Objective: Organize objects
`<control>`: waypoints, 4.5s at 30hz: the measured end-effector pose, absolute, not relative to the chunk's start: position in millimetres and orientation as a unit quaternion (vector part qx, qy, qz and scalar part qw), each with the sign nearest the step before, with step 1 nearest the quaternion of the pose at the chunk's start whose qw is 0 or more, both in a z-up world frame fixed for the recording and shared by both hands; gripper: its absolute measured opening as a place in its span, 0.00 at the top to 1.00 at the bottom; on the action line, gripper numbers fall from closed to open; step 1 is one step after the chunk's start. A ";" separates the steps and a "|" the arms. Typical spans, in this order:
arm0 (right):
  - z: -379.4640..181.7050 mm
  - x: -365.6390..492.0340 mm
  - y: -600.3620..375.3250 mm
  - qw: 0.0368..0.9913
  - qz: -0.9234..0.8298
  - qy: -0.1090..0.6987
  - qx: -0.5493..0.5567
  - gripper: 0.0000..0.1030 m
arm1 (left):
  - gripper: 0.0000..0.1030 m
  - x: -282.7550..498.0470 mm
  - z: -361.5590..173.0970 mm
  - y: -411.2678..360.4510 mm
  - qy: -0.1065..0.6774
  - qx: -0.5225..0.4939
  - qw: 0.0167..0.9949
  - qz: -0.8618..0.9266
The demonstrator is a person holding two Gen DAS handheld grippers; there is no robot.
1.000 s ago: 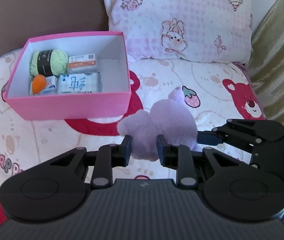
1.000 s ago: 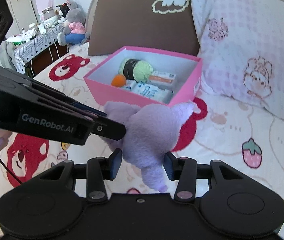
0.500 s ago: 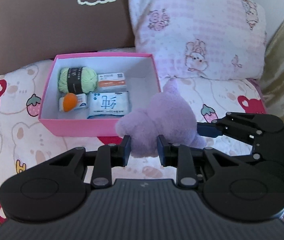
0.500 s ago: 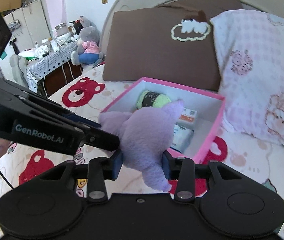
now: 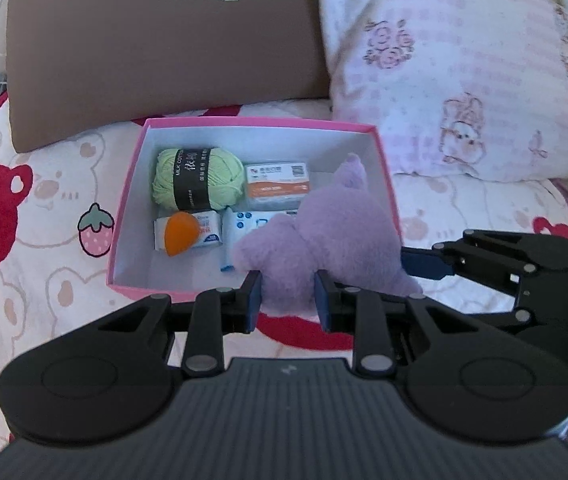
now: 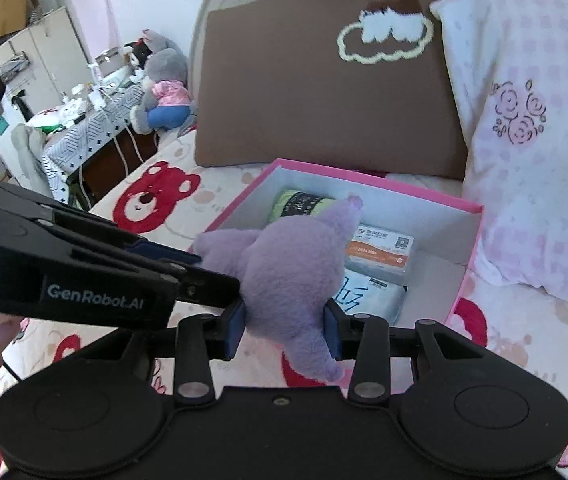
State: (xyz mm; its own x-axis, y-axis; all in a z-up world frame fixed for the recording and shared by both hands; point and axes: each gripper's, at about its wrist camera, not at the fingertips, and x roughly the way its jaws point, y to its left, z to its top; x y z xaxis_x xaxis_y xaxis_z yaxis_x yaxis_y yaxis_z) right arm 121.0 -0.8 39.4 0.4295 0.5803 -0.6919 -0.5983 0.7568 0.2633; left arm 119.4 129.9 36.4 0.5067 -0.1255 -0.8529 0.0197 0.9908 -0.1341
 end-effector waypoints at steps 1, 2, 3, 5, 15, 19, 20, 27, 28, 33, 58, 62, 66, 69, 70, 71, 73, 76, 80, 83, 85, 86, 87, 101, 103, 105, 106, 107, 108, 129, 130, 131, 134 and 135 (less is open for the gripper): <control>36.3 124.8 1.0 0.845 0.347 0.408 -0.012 0.56 | 0.75 126.1 32.3 131.6 0.497 -0.054 0.865 -0.041; 33.0 130.3 2.8 0.844 0.343 0.412 -0.010 0.56 | 0.75 131.2 28.6 133.4 0.499 -0.060 0.864 -0.040; 30.3 135.2 5.1 0.842 0.341 0.417 -0.011 0.56 | 0.75 136.7 23.9 135.7 0.502 -0.064 0.861 -0.040; 23.0 144.6 10.3 0.840 0.336 0.426 -0.013 0.56 | 0.75 146.0 15.2 141.5 0.506 -0.077 0.858 -0.038; -25.1 190.8 30.4 0.804 0.333 0.493 0.016 0.56 | 0.75 179.4 -29.2 167.5 0.528 -0.116 0.841 -0.018; -38.7 197.9 41.2 0.807 0.320 0.497 -0.009 0.56 | 0.76 184.1 -51.2 165.9 0.519 -0.101 0.849 -0.017; -42.9 199.3 45.5 0.809 0.315 0.496 -0.019 0.56 | 0.76 186.6 -56.0 166.8 0.519 -0.103 0.849 -0.015; -54.9 211.3 52.5 0.812 0.304 0.494 -0.063 0.56 | 0.74 203.8 -77.9 177.2 0.518 -0.143 0.843 -0.017; -55.4 211.2 53.6 0.815 0.300 0.490 -0.076 0.56 | 0.75 205.7 -80.0 176.0 0.515 -0.140 0.845 -0.018; -60.9 215.6 56.7 0.813 0.300 0.491 -0.093 0.56 | 0.77 210.7 -89.6 163.8 0.507 -0.094 0.856 -0.017; -61.1 202.4 41.0 0.826 0.303 0.455 -0.139 0.61 | 0.80 233.7 -105.4 159.5 0.523 -0.098 0.846 -0.015; -56.2 200.6 29.1 0.834 0.306 0.447 -0.108 0.58 | 0.77 228.2 -104.2 166.7 0.517 -0.125 0.847 -0.017; -48.3 191.3 25.4 0.842 0.307 0.433 -0.097 0.58 | 0.77 222.1 -105.8 168.2 0.506 -0.131 0.852 -0.008; -33.3 179.2 18.8 0.846 0.314 0.425 -0.071 0.55 | 0.76 215.9 -100.0 167.4 0.494 -0.133 0.859 -0.005; -28.3 174.8 15.0 0.846 0.319 0.422 -0.064 0.53 | 0.75 213.2 -97.1 166.9 0.490 -0.135 0.861 -0.007; -24.9 170.9 12.9 0.847 0.320 0.419 -0.064 0.51 | 0.74 211.2 -94.7 166.9 0.489 -0.138 0.861 -0.010; -21.1 162.4 12.4 0.848 0.325 0.409 -0.085 0.49 | 0.73 207.3 -88.9 164.6 0.495 -0.132 0.859 -0.013; -18.4 150.5 9.7 0.848 0.327 0.401 -0.109 0.48 | 0.73 203.7 -81.0 164.2 0.513 -0.142 0.846 -0.014; -8.6 140.1 -3.3 0.854 0.326 0.394 -0.088 0.42 | 0.73 190.8 -59.2 157.3 0.505 -0.126 0.854 -0.014; -0.2 134.7 -11.4 0.858 0.319 0.391 -0.090 0.39 | 0.69 175.9 -38.8 148.0 0.499 -0.118 0.858 -0.020; 7.3 131.3 -17.9 0.859 0.321 0.391 -0.079 0.36 | 0.60 165.1 -29.1 143.7 0.506 -0.129 0.852 -0.030; 10.5 129.7 -20.8 0.859 0.323 0.391 -0.072 0.33 | 0.60 160.4 -25.4 140.4 0.512 -0.132 0.848 -0.038; 13.6 127.3 -22.7 0.859 0.324 0.390 -0.070 0.32 | 0.60 156.8 -22.7 138.6 0.511 -0.136 0.848 -0.039; 52.6 77.2 -68.5 0.872 0.305 0.379 -0.057 0.28 | 0.49 107.7 5.8 109.0 0.486 -0.146 0.861 -0.033; 59.7 69.0 -77.9 0.876 0.300 0.374 -0.053 0.28 | 0.48 99.0 10.0 102.8 0.489 -0.137 0.861 -0.025; 64.0 63.4 -85.4 0.879 0.291 0.373 -0.051 0.28 | 0.44 90.3 15.6 95.0 0.493 -0.120 0.861 -0.021; 65.7 60.6 -89.0 0.882 0.284 0.373 -0.050 0.27 | 0.41 86.0 18.6 92.7 0.493 -0.117 0.862 -0.019; 67.1 57.4 -92.0 0.885 0.278 0.371 -0.050 0.26 | 0.39 81.9 21.1 91.0 0.493 -0.115 0.862 -0.018; 68.2 54.5 -95.3 0.887 0.272 0.370 -0.051 0.26 | 0.37 77.2 24.0 89.3 0.492 -0.114 0.863 -0.016; 65.8 40.0 -151.7 0.904 0.165 0.393 -0.029 0.11 | 0.08 31.6 52.2 35.3 0.465 -0.045 0.884 -0.013; 65.4 39.6 -152.4 0.904 0.159 0.396 -0.032 0.11 | 0.05 32.4 49.5 32.7 0.469 -0.043 0.882 -0.012; 65.2 39.4 -153.5 0.904 0.155 0.398 -0.033 0.11 | 0.04 32.4 47.4 30.9 0.470 -0.042 0.881 -0.010; 65.7 37.2 -158.8 0.905 0.146 0.399 -0.020 0.11 | 0.03 32.8 39.9 27.2 0.482 -0.046 0.875 -0.004; 66.1 37.2 -160.8 0.905 0.144 0.399 -0.014 0.11 | 0.02 33.7 37.2 27.4 0.488 -0.051 0.871 -0.004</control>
